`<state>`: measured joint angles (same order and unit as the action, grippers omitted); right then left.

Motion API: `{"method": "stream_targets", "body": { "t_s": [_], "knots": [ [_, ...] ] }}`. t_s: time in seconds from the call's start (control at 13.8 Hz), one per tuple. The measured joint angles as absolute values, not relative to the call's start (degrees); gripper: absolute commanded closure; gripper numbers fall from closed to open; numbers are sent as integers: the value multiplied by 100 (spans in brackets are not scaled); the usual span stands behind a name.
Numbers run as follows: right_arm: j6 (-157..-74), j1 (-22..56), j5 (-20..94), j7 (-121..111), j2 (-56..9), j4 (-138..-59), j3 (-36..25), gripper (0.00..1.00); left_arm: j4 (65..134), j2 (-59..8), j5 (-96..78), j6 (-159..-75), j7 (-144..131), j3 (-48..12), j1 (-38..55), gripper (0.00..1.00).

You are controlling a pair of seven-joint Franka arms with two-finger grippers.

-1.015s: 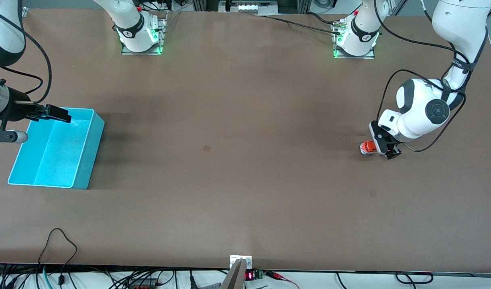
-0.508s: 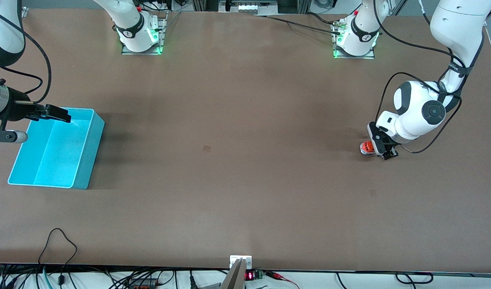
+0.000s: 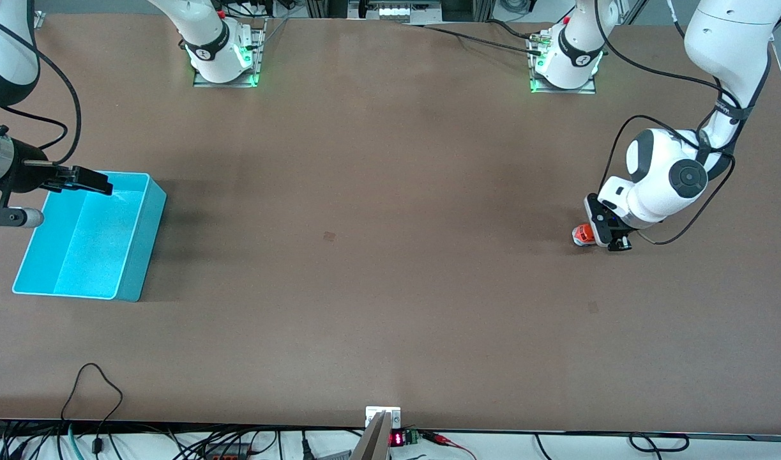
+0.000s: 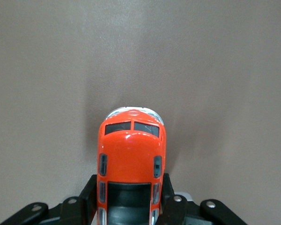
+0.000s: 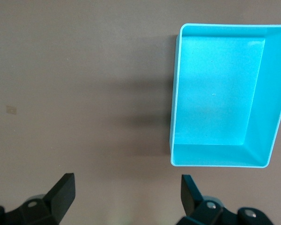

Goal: Wind up bus and store in blue box
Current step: 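Lower the left gripper and close it on the bus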

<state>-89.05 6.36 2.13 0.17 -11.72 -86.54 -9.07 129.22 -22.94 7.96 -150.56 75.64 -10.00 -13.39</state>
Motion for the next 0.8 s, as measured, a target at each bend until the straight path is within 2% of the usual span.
{"method": "stream_targets", "body": {
  "t_s": [0.22, 0.8],
  "knots": [
    [-8904, 636, 213, 17, -1172, -8654, -907, 0, 12921, -2293, 796, -15056, 7635, -999, -1341, 57],
    [-8903, 636, 213, 17, -1172, -8654, -907, 0, 12919, -2296, 797, -15051, 8108, -993, -1411, 60]
  ]
}}
